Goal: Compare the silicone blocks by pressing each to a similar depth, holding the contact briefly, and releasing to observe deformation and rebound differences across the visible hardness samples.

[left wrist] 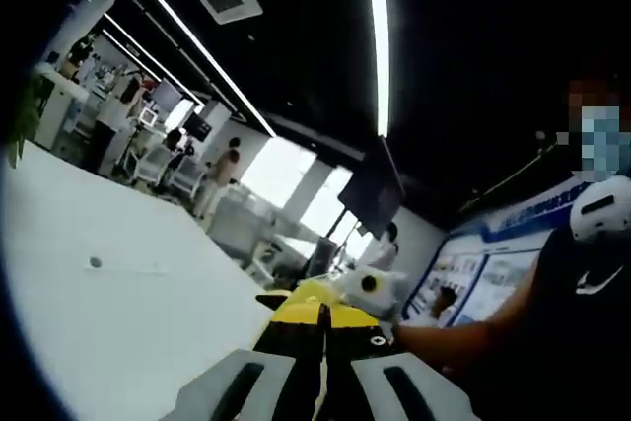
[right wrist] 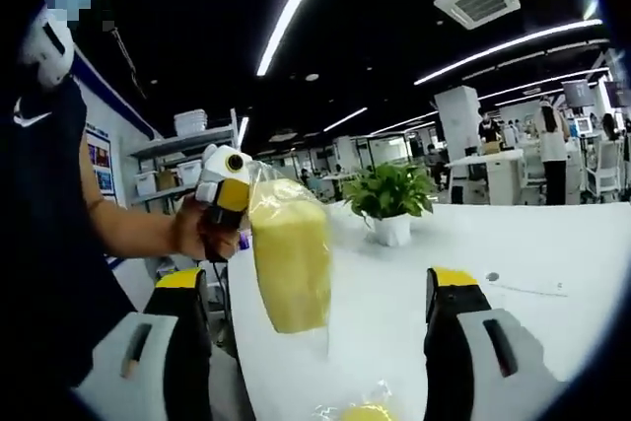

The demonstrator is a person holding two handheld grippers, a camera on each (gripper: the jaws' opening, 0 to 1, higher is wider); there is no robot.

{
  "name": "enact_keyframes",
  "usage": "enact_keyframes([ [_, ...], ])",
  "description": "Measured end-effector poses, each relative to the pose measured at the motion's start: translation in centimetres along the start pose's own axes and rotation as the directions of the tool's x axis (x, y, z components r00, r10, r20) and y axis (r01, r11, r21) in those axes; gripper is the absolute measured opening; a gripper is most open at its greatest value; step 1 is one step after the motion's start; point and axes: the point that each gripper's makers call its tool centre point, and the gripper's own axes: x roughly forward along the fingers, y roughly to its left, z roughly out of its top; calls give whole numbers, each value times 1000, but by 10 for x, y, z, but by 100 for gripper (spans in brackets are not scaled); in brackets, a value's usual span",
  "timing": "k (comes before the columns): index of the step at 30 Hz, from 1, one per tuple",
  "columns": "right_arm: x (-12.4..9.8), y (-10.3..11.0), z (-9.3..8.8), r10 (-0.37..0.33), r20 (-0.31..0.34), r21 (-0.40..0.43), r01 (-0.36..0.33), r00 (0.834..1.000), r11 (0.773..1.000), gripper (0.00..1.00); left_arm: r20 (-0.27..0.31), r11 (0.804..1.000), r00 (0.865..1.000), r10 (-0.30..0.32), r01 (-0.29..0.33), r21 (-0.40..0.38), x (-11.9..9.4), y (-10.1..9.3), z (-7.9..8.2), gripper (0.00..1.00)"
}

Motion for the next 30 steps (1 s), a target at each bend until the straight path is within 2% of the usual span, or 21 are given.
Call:
enact_keyframes([
  [2, 4, 3, 0, 8, -11, -15, -8, 1000, 1000, 85, 1, 1000, 1000, -5, 5, 0, -1, -2, 0, 0],
  [6, 5, 7, 1, 24, -10, -19, -24, 1000, 1000, 79, 2, 1000, 1000, -12, 12, -4, -1, -4, 1, 0],
  [14, 5, 17, -2, 78, -25, -20, -78, 997, 997, 55, 2, 1000, 1000, -30, 30, -8, 0, -9, 2, 0],
  [19, 5, 21, -5, 99, -29, -26, -99, 995, 995, 45, -8, 999, 999, -39, 39, -8, 0, -12, 0, 0],
  [30, 4, 21, -1, 104, -7, -42, -104, 995, 994, 31, -20, 999, 999, -45, 45, -7, 2, -13, -2, 0],
])
